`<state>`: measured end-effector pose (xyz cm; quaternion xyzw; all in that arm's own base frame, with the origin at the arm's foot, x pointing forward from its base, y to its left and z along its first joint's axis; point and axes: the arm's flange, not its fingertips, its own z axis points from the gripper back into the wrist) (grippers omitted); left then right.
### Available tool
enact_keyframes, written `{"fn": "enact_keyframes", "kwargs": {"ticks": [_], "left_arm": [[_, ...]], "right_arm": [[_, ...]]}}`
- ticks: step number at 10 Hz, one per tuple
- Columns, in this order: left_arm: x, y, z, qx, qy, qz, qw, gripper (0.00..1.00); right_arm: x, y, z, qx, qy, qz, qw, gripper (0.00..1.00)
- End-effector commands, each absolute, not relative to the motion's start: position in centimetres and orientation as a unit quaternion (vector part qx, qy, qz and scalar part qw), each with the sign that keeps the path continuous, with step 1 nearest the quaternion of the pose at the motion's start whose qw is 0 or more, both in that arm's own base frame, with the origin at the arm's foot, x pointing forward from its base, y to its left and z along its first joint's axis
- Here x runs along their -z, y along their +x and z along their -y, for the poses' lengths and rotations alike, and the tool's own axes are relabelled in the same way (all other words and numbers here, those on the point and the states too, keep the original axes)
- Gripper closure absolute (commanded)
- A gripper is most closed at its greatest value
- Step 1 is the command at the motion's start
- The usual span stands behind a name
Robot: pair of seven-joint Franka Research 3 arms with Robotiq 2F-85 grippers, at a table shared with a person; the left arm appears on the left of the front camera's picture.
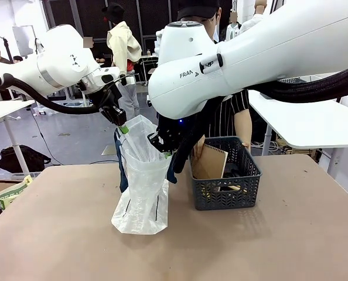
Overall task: Transfer purchased items from the store into the shopping bag.
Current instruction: Move the Reusable shopping bag to the right side of the table.
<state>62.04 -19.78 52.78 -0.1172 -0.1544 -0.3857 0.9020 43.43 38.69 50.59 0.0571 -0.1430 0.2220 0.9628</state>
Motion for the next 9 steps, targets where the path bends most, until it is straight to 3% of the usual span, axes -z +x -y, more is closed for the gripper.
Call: {"fn": "enact_keyframes", "kwargs": {"ticks": [1, 9], "left_arm": [[-52.73, 61.57, 19.44, 0.383, -0.114, 0.158, 0.903, 1.00], [-52.73, 61.57, 19.44, 0.383, -0.114, 0.158, 0.903, 1.00]], "right_arm": [[-50.74, 43.32, -38.65, -0.221, 0.058, 0.144, 0.963, 1.00], [-50.74, 43.32, -38.65, -0.221, 0.058, 0.144, 0.963, 1.00]]}}
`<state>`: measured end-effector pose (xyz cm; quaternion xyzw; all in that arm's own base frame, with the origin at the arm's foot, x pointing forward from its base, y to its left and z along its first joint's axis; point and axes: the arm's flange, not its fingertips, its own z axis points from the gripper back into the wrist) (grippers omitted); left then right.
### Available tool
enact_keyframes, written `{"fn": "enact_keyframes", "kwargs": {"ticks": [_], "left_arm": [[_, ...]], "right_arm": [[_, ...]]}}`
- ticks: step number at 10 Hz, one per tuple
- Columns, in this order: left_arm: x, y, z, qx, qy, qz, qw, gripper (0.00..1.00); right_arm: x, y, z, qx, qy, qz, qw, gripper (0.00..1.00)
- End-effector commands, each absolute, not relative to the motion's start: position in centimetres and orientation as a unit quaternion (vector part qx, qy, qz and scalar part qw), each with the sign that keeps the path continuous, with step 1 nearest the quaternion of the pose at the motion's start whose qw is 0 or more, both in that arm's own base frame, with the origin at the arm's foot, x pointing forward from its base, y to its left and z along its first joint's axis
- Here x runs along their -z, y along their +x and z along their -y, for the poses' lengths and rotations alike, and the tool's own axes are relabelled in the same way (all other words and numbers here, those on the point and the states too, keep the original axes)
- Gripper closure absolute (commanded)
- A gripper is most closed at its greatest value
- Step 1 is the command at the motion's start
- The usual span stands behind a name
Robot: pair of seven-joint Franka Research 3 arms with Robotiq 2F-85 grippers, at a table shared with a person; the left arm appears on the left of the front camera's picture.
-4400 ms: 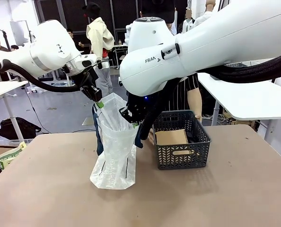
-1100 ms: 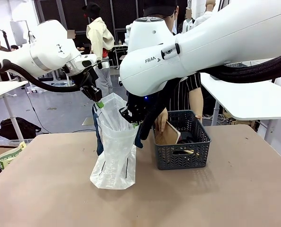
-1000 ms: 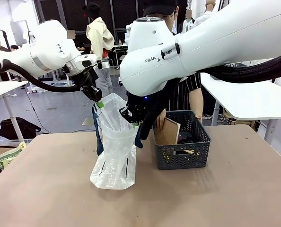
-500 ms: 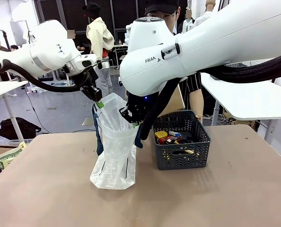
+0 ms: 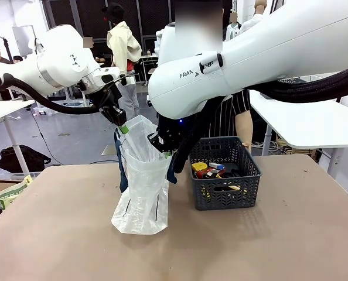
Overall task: Transfer purchased items from the store into the shopping bag.
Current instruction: Move the Reusable shopping bag to the right side of the table.
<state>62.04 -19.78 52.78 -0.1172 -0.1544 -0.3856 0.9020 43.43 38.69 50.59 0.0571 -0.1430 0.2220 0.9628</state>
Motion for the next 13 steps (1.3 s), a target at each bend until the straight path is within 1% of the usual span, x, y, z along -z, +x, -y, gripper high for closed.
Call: {"fn": "enact_keyframes", "kwargs": {"ticks": [1, 13], "left_arm": [[-52.73, 61.57, 19.44, 0.383, -0.114, 0.158, 0.903, 1.00], [-52.73, 61.57, 19.44, 0.383, -0.114, 0.158, 0.903, 1.00]], "right_arm": [[-50.74, 43.32, -38.65, -0.221, 0.058, 0.144, 0.963, 1.00], [-50.74, 43.32, -38.65, -0.221, 0.058, 0.144, 0.963, 1.00]]}}
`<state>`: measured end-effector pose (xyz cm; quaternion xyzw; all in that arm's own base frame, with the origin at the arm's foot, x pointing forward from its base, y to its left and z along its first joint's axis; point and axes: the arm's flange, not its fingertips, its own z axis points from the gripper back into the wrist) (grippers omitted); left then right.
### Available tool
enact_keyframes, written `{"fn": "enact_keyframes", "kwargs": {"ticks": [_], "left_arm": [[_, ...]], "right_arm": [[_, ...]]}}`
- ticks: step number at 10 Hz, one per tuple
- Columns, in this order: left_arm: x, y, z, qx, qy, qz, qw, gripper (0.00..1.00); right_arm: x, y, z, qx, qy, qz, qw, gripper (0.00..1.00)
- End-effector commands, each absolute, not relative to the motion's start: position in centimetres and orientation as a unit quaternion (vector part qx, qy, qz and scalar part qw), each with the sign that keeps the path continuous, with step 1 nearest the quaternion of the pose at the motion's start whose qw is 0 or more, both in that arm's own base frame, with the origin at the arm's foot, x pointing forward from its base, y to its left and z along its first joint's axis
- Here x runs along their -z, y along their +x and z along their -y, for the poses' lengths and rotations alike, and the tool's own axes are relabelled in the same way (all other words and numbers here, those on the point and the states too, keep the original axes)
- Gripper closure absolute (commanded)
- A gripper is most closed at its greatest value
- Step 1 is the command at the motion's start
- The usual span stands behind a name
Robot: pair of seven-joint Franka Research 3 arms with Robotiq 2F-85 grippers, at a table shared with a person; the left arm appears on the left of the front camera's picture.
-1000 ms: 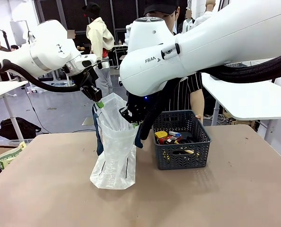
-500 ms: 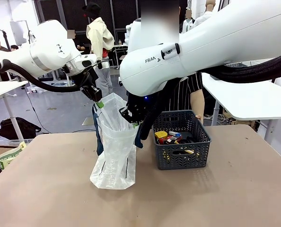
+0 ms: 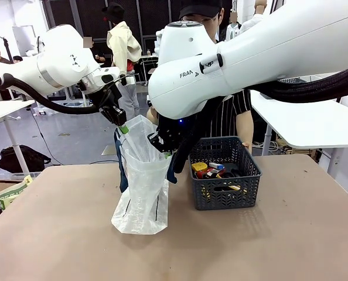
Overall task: Transfer purchased items from the store into the shopping bag.
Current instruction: Move the Reusable shopping bag to the right side of the table.
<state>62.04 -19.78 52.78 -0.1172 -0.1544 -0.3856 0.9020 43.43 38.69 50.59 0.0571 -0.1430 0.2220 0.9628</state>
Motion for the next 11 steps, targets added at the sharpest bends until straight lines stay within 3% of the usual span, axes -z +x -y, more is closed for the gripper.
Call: {"fn": "enact_keyframes", "kwargs": {"ticks": [1, 11], "left_arm": [[-52.73, 61.57, 19.44, 0.383, -0.114, 0.158, 0.903, 1.00], [-52.73, 61.57, 19.44, 0.383, -0.114, 0.158, 0.903, 1.00]], "right_arm": [[-50.74, 43.32, -38.65, -0.221, 0.058, 0.144, 0.963, 1.00], [-50.74, 43.32, -38.65, -0.221, 0.058, 0.144, 0.963, 1.00]]}}
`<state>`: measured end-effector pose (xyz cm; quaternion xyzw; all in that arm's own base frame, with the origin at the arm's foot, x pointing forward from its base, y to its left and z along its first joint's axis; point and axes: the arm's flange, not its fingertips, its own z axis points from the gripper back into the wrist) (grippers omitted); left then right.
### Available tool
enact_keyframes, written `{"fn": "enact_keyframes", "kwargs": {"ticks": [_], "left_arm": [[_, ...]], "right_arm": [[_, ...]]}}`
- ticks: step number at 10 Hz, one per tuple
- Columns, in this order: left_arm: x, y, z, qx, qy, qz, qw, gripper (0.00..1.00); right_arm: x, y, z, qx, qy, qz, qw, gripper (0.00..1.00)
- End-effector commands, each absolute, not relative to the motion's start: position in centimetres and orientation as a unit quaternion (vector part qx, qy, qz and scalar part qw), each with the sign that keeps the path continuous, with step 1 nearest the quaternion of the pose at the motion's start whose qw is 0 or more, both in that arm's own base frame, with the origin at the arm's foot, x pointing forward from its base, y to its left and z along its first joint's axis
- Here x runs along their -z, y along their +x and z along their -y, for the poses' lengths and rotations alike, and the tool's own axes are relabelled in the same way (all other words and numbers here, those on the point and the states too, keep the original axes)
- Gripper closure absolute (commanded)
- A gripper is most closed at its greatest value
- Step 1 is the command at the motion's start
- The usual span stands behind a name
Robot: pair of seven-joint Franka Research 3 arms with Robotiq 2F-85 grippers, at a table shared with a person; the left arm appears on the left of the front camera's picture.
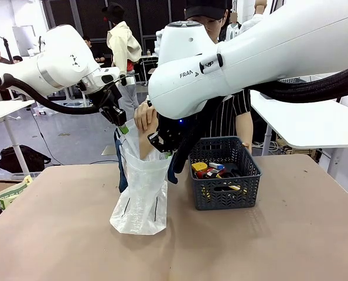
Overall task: Transfer purchased items from the store into the shopping bag.
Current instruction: Move the Reusable shopping bag to the right side of the table.
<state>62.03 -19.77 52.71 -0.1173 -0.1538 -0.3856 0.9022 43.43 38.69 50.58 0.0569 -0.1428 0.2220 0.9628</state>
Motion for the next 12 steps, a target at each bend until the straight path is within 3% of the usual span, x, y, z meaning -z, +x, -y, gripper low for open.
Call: {"fn": "enact_keyframes", "kwargs": {"ticks": [1, 12], "left_arm": [[-52.73, 61.57, 19.44, 0.383, -0.114, 0.158, 0.903, 1.00], [-52.73, 61.57, 19.44, 0.383, -0.114, 0.158, 0.903, 1.00]], "right_arm": [[-50.74, 43.32, -38.65, -0.221, 0.058, 0.144, 0.963, 1.00], [-50.74, 43.32, -38.65, -0.221, 0.058, 0.144, 0.963, 1.00]]}}
